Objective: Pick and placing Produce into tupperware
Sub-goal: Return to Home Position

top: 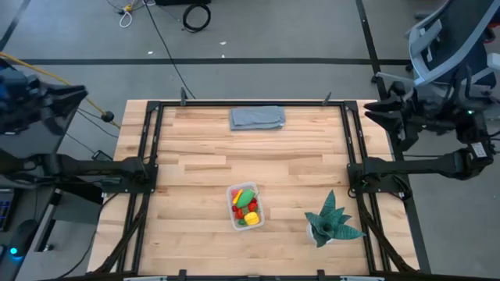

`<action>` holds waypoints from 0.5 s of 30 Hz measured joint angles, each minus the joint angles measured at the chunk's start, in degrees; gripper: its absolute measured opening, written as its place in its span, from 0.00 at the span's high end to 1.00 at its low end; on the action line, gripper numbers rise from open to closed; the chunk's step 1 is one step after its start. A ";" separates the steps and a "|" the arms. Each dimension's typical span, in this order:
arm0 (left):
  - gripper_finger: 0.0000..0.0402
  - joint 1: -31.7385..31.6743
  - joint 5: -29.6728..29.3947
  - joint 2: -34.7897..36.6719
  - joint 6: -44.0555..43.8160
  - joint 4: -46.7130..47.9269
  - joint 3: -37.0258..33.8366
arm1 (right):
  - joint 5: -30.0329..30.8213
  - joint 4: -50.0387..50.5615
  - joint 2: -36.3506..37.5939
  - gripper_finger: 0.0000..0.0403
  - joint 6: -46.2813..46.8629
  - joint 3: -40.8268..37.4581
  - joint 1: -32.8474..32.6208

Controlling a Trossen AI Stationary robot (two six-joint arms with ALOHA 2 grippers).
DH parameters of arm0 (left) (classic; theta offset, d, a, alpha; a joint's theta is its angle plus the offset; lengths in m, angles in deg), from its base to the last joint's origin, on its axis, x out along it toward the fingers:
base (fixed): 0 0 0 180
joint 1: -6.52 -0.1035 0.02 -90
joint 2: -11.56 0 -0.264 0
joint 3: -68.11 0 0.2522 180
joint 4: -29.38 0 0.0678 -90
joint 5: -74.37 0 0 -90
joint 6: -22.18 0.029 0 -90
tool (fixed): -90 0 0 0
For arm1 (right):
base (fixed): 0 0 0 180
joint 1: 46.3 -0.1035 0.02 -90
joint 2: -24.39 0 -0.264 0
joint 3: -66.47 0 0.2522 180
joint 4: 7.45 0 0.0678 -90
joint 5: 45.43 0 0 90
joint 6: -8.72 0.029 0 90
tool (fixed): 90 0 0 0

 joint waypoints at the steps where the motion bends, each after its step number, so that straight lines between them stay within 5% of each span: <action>1: 0.75 -0.02 -0.03 1.17 -0.33 0.07 -0.13 | 1.38 1.38 1.05 0.71 -0.15 -0.31 0.00; 9: 0.79 -1.49 -0.70 11.12 1.45 -2.10 -9.75 | 8.96 2.13 4.63 0.73 -3.93 -12.13 0.00; 15: 0.82 -5.69 4.67 23.02 1.66 -20.61 -36.14 | 9.65 -14.21 8.36 0.74 -2.36 -28.11 -0.02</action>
